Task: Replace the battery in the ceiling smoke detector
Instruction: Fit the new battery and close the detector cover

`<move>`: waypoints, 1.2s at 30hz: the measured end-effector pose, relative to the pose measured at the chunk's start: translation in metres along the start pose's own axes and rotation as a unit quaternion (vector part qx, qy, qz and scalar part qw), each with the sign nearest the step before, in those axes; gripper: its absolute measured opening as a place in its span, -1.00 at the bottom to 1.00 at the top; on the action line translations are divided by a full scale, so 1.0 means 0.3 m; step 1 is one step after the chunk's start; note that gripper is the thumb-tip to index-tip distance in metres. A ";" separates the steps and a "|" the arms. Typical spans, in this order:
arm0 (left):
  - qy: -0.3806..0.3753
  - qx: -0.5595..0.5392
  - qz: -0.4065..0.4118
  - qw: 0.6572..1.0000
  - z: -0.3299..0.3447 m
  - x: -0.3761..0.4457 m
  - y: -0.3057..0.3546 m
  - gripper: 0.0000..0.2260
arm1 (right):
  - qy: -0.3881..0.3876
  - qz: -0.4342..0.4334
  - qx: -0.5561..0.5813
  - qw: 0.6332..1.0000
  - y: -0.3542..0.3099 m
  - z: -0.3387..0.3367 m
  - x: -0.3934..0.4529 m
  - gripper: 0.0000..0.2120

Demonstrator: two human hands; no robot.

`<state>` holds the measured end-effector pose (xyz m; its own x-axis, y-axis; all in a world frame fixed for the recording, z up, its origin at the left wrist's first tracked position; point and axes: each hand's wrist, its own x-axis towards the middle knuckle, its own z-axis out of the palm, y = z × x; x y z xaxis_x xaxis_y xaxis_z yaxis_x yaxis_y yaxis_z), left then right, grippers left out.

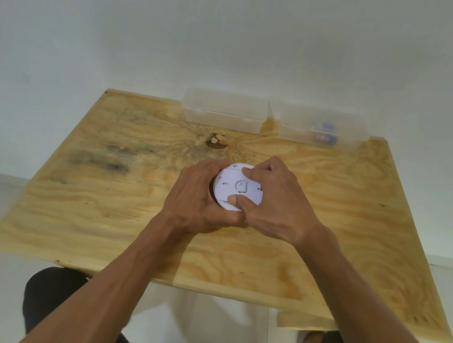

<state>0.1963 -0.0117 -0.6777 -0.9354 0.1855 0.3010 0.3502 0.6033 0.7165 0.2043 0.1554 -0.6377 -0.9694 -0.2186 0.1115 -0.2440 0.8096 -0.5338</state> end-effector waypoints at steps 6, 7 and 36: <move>-0.020 -0.029 0.007 0.999 -0.023 -0.010 0.022 -0.38 | -0.014 0.014 0.006 1.000 0.001 -0.018 0.007 -0.36; -0.025 -0.039 0.007 0.999 -0.028 -0.011 0.026 -0.36 | -0.015 0.017 0.009 1.000 0.002 -0.022 0.008 -0.36; -0.097 -0.226 -0.057 0.968 -0.103 -0.076 0.050 -0.53 | -0.062 -0.036 -0.003 0.997 0.017 -0.020 -0.101 -0.40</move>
<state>0.2243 -0.0308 -0.6546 -0.9451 0.3070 0.1117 0.1890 0.2349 0.9535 0.2321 0.1695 -0.6387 -0.9388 -0.3417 0.0445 -0.3133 0.7926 -0.5232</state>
